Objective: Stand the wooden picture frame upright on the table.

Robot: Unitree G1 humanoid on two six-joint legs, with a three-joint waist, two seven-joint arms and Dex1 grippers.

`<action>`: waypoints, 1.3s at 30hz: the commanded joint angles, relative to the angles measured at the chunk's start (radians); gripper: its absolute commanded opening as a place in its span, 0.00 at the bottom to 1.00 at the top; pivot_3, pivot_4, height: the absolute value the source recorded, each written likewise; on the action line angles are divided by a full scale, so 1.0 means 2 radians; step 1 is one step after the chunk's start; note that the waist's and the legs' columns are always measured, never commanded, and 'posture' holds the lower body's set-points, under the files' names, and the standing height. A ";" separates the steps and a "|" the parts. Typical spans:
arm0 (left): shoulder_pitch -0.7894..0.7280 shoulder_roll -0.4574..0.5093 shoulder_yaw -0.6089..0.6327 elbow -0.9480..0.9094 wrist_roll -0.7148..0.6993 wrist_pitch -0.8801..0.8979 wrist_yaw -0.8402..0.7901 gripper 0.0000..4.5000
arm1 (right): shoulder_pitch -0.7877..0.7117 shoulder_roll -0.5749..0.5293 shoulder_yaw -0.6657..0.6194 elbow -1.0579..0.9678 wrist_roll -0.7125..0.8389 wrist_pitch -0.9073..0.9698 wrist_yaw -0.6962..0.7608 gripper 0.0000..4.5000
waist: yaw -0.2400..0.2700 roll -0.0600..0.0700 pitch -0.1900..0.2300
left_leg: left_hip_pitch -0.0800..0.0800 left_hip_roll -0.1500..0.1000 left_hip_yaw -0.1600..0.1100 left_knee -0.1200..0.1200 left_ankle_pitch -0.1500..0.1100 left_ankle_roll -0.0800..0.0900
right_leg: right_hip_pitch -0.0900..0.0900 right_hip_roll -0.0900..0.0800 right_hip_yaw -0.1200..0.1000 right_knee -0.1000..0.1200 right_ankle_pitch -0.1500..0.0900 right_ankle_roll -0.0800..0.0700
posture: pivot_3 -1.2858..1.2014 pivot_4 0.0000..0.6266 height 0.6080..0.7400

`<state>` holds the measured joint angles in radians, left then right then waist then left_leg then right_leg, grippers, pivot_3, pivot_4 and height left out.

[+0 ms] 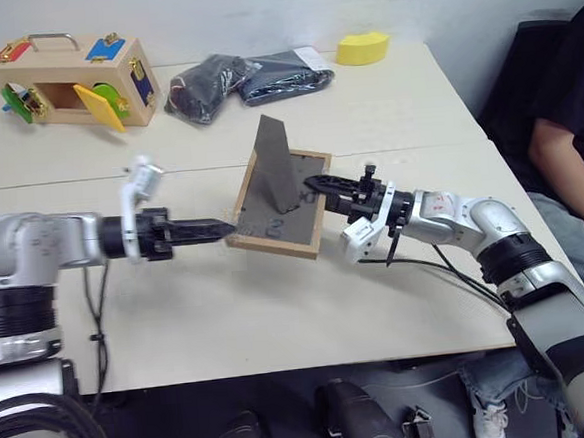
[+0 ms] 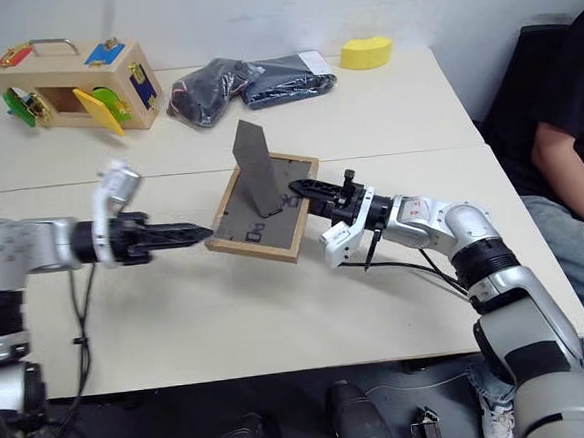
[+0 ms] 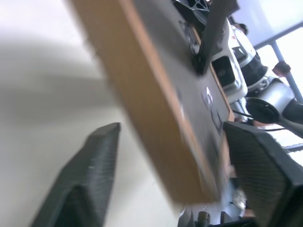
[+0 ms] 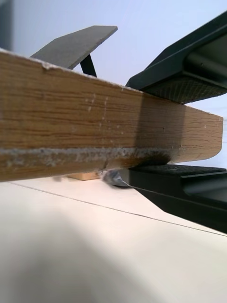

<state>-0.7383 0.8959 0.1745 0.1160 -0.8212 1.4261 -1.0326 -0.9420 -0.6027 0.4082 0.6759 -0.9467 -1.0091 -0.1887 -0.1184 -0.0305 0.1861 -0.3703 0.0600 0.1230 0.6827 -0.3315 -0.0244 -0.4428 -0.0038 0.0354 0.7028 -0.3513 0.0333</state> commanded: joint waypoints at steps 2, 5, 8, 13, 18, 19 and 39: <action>0.043 0.069 0.102 -0.085 -0.048 -0.028 -0.048 1.00 | -0.010 -0.009 -0.012 -0.003 0.126 -0.030 0.072 0.28 | -0.002 0.000 0.000 | 0.000 0.000 0.000 0.000 0.000 0.000 | 0.000 0.000 0.000 0.000 0.000 0.000 | 0.52 0.24 1.00; 0.114 0.080 0.157 -0.179 -0.060 -0.069 -0.055 1.00 | 0.026 -0.012 -0.001 -0.044 0.362 0.009 0.244 0.28 | -0.002 0.000 0.000 | 0.000 0.000 0.000 0.000 0.000 0.000 | 0.001 0.000 0.000 0.000 0.000 0.000 | 0.52 0.24 1.00; 0.149 0.058 0.176 -0.226 -0.071 -0.088 -0.029 1.00 | 0.083 -0.016 -0.010 -0.184 0.609 0.230 0.432 0.28 | 0.006 0.000 0.000 | 0.001 0.000 -0.002 0.000 0.000 0.000 | 0.003 0.000 -0.001 -0.001 0.000 0.000 | 0.52 0.24 1.00; 0.181 0.037 0.157 -0.264 -0.048 -0.152 0.001 1.00 | 0.114 -0.035 -0.058 -0.350 0.886 0.636 0.496 0.28 | 0.019 0.000 0.000 | 0.002 0.000 -0.004 0.001 -0.001 0.001 | 0.005 -0.001 -0.003 -0.002 0.000 0.000 | 0.52 0.24 1.00; 0.192 0.036 0.148 -0.262 -0.054 -0.183 0.002 1.00 | 0.123 -0.025 -0.087 -0.361 0.970 0.839 0.481 0.28 | 0.021 0.000 0.000 | 0.001 0.000 -0.005 0.001 -0.001 0.001 | 0.005 -0.001 -0.004 -0.004 0.000 0.000 | 0.52 0.24 1.00; 0.191 0.037 0.146 -0.262 -0.057 -0.185 0.004 1.00 | 0.126 -0.022 -0.091 -0.363 0.969 0.854 0.483 0.28 | 0.021 0.000 0.000 | 0.001 0.000 -0.005 0.001 -0.001 0.001 | 0.005 -0.001 -0.004 -0.004 0.000 0.000 | 0.52 0.24 1.00; 0.165 0.067 0.063 -0.220 -0.011 -0.266 -0.034 1.00 | 0.230 -0.112 -0.100 -0.390 0.737 0.767 0.643 1.00 | 0.023 0.000 0.000 | 0.000 0.000 -0.005 0.000 -0.001 0.001 | 0.005 -0.001 -0.004 -0.005 0.000 0.000 | 0.52 0.24 1.00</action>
<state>-0.4136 1.0058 0.2934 -0.3327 -0.8615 0.9302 -1.0807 -0.5033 -0.7691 0.2865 -0.0665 0.5536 0.5891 1.0353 -0.0734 -0.0305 0.1863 -0.3700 0.0593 0.1127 0.6822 -0.3335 -0.0214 -0.4326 -0.0057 0.0265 0.6923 -0.3512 0.0336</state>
